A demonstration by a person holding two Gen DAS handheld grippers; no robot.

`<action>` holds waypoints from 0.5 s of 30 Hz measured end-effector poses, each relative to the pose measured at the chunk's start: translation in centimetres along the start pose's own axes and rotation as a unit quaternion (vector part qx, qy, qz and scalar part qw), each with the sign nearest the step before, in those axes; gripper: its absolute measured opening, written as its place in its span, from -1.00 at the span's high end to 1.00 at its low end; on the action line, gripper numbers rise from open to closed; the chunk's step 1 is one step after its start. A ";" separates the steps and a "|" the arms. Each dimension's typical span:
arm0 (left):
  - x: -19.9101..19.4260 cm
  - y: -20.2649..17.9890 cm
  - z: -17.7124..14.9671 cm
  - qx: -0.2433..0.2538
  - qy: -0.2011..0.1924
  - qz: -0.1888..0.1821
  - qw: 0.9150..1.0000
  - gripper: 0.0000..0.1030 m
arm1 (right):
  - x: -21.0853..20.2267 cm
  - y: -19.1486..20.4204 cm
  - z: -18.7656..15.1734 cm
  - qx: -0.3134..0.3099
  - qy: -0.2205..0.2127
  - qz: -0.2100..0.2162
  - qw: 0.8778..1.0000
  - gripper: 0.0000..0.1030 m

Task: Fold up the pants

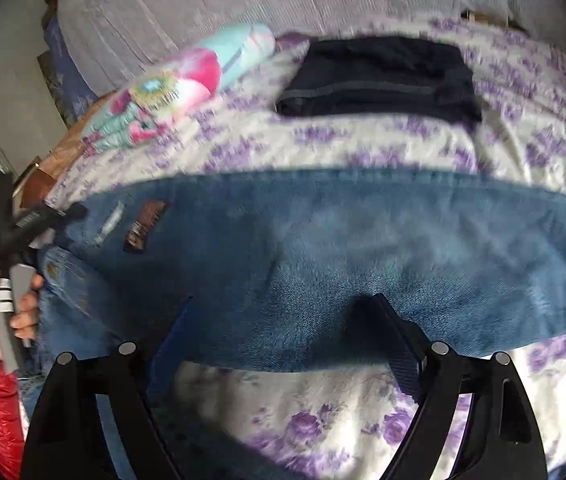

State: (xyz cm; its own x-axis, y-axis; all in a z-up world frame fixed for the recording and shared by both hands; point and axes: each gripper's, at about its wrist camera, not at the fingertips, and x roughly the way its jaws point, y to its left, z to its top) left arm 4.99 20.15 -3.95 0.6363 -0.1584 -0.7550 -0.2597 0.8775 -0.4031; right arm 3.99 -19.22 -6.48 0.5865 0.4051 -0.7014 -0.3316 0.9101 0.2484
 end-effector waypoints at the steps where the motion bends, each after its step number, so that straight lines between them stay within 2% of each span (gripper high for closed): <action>1: 0.2 0.2 0.2 -0.003 0.010 -0.003 1.000 -0.91 | -0.5 0.4 0.0 -0.010 -0.001 0.007 1.000 -0.93; 3: -0.6 0.3 0.8 -0.002 0.006 -0.028 1.000 -0.91 | -0.8 0.7 -0.2 -0.023 -0.004 0.003 1.000 -0.93; 5: -1.8 0.8 1.7 0.007 -0.007 -0.060 0.998 -0.91 | -1.3 0.0 -0.2 -0.007 -0.015 0.027 1.000 -0.93; 7: -2.8 2.0 2.1 -0.004 -0.024 -0.051 0.998 -0.91 | -2.4 -1.1 0.0 0.024 -0.048 0.064 0.997 -0.93; 9: -2.4 3.2 2.3 -0.022 -0.011 -0.054 0.998 -0.91 | -3.9 -2.3 0.4 0.061 -0.099 0.084 0.990 -0.93; 11: -0.9 3.8 2.3 -0.040 0.030 -0.083 0.995 -0.91 | -5.1 -3.2 1.4 0.065 -0.136 0.117 0.982 -0.93; 12: -0.3 3.7 2.2 -0.037 0.043 -0.087 0.995 -0.90 | -5.4 -3.4 2.1 0.054 -0.141 0.123 0.981 -0.93; 15: -0.1 2.2 2.3 0.009 0.038 -0.078 0.996 -0.91 | -4.3 -3.1 6.0 -0.028 -0.085 0.089 0.992 -0.93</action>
State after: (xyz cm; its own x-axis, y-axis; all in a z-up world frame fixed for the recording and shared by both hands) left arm 5.99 23.17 -3.54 0.6114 -0.3268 -0.7207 -0.1475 0.8477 -0.5095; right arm 6.92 -23.27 -0.19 0.6293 0.5728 -0.5252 -0.4797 0.8180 0.3174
